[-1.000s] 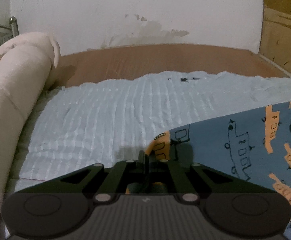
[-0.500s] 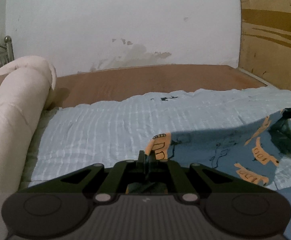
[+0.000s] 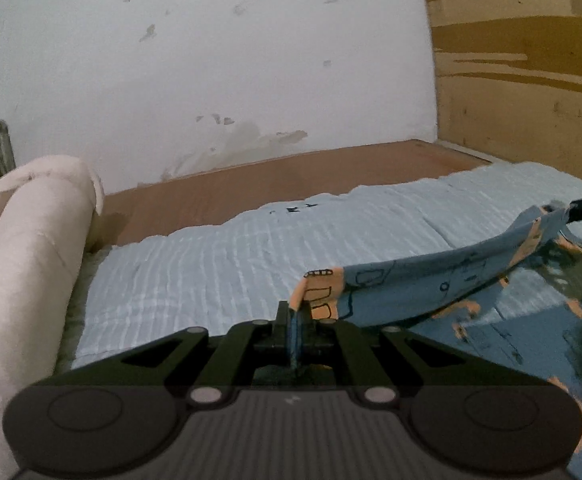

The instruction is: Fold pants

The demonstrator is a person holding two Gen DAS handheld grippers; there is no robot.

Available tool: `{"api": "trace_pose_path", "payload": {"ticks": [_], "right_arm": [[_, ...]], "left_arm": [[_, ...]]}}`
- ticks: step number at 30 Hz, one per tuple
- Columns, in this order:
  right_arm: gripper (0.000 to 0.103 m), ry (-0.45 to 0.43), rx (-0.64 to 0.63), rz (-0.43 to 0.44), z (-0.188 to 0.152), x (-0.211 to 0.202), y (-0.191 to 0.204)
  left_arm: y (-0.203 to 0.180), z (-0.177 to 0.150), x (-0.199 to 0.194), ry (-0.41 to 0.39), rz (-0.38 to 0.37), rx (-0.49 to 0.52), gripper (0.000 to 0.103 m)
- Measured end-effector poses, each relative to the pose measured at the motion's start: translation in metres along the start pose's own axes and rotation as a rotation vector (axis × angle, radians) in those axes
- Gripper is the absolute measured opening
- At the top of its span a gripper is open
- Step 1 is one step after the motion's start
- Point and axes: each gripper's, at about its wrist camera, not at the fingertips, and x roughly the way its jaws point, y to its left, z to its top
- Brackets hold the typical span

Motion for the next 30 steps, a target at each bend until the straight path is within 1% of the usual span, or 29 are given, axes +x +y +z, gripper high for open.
{"api": "trace_pose_path", "payload": {"ticks": [2,6,11,16,19,22,26,30], "right_arm": [[0.0,-0.013,0.009,-0.004,-0.005,-0.019,0.01],[0.0,-0.026,-0.005,-0.032,-0.019,-0.043,0.034],[0.0,-0.027,-0.028,-0.077,-0.036,-0.053,0.058],[0.0,-0.038,-0.06,-0.119,-0.053,-0.06,0.078],[0.0,-0.055,-0.079,-0.14,-0.058,-0.068,0.09],[0.0,-0.078,-0.112,-0.162,-0.061,-0.081,0.102],[0.0,-0.092,-0.149,-0.17,-0.063,-0.098,0.117],[0.0,-0.084,-0.157,-0.157,-0.063,-0.108,0.13]], "left_arm": [[-0.006,-0.005,-0.01,-0.005,0.002,0.025,0.001],[-0.016,-0.021,-0.024,-0.007,0.001,0.045,0.001],[-0.027,-0.043,-0.033,-0.002,0.004,0.079,0.001],[-0.033,-0.062,-0.04,0.0,0.002,0.086,0.001],[-0.032,-0.068,-0.045,-0.009,0.007,0.076,0.001],[-0.034,-0.074,-0.052,-0.013,0.01,0.094,0.001],[-0.033,-0.083,-0.058,-0.009,0.011,0.106,0.001],[-0.032,-0.09,-0.062,-0.008,0.003,0.113,0.001]]}}
